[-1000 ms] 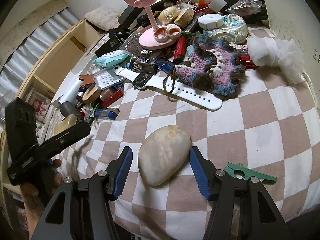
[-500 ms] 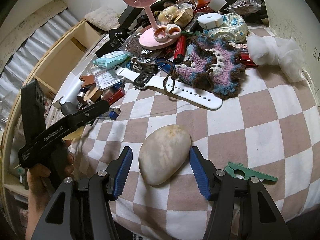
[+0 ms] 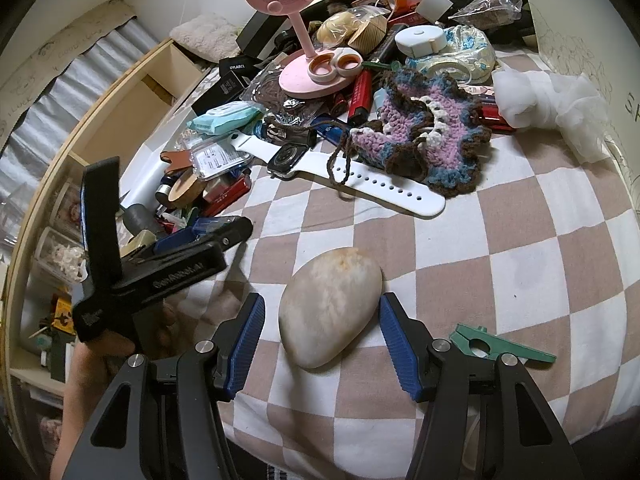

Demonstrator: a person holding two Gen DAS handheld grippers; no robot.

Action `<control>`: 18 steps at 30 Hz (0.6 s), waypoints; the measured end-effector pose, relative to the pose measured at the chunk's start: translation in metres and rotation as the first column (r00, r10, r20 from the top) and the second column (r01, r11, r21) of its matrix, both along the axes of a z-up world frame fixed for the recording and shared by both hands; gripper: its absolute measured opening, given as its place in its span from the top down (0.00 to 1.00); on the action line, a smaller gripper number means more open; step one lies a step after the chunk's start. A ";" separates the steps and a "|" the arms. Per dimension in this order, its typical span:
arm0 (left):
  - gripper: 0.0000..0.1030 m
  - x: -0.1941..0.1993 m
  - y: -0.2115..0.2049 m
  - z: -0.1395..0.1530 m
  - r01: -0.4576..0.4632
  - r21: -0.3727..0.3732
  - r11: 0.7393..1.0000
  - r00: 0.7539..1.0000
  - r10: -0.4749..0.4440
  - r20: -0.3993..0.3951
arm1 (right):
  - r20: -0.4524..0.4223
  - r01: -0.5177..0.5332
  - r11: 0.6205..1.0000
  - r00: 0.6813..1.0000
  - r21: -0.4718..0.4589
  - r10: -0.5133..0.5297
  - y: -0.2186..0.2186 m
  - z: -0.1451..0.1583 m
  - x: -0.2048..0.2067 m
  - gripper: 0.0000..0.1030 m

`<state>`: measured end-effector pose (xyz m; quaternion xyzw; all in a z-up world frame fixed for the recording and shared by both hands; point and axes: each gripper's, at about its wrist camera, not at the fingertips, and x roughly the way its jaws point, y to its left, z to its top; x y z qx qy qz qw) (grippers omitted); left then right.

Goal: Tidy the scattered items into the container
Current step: 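Close left tool on blue lighter while right tool closes around beige stone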

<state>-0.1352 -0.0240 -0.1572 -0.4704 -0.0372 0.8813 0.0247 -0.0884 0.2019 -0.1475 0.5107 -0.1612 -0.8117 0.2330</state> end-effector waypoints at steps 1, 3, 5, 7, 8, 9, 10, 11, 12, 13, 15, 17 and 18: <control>0.06 0.001 -0.001 0.002 0.012 0.040 0.999 1.000 -0.012 -0.005 | -0.001 -0.001 1.000 1.000 0.004 0.001 0.000 0.000 0.000 0.42; 0.06 0.003 -0.003 0.006 0.030 0.109 0.994 0.999 -0.029 -0.014 | -0.002 -0.001 1.000 1.000 0.006 0.001 -0.001 0.000 0.000 0.42; 0.06 0.004 -0.002 0.005 0.034 0.111 0.993 0.999 -0.033 -0.013 | -0.002 -0.001 1.000 1.000 0.005 0.001 -0.001 0.000 0.000 0.42; 0.06 0.002 -0.001 -0.001 0.034 0.073 0.997 0.999 -0.034 0.002 | -0.002 -0.001 1.000 1.000 0.004 0.001 0.001 0.000 0.000 0.42; 0.06 0.002 0.002 -0.001 0.036 0.060 0.998 0.999 -0.036 0.001 | -0.002 -0.002 1.000 1.000 0.004 0.002 0.002 -0.001 0.000 0.42; 0.06 0.004 0.005 -0.001 0.038 0.044 0.998 0.999 -0.038 -0.001 | -0.003 -0.003 1.000 1.000 0.009 0.003 0.002 -0.001 0.000 0.42; 0.06 0.004 0.007 -0.002 0.040 0.028 0.999 0.999 -0.040 -0.002 | -0.004 -0.004 1.000 1.000 0.012 0.004 0.001 -0.001 0.000 0.42; 0.06 0.004 0.010 -0.002 0.041 0.011 0.999 0.999 -0.041 -0.002 | -0.005 -0.005 1.000 1.000 0.017 0.005 0.000 -0.001 0.000 0.42; 0.06 0.003 0.013 -0.003 0.041 -0.005 0.999 0.999 -0.041 -0.003 | -0.007 -0.007 1.000 1.000 0.023 0.007 0.000 -0.001 0.000 0.42; 0.06 0.002 0.015 -0.003 0.036 -0.017 0.999 0.999 -0.036 -0.006 | -0.009 -0.007 1.000 1.000 0.026 0.008 0.000 -0.001 0.001 0.42; 0.06 0.000 0.018 -0.005 0.024 -0.031 0.999 1.000 -0.025 -0.009 | -0.012 -0.008 1.000 1.000 0.030 0.008 -0.001 0.000 0.001 0.42; 0.06 -0.002 0.019 -0.005 0.010 -0.037 0.999 1.000 -0.011 -0.013 | -0.017 -0.009 0.999 1.000 0.033 0.010 -0.001 0.000 0.002 0.42; 0.06 -0.003 0.019 -0.006 0.007 -0.040 0.999 1.000 -0.007 -0.013 | -0.020 -0.010 0.999 1.000 0.035 0.011 -0.001 0.000 0.003 0.42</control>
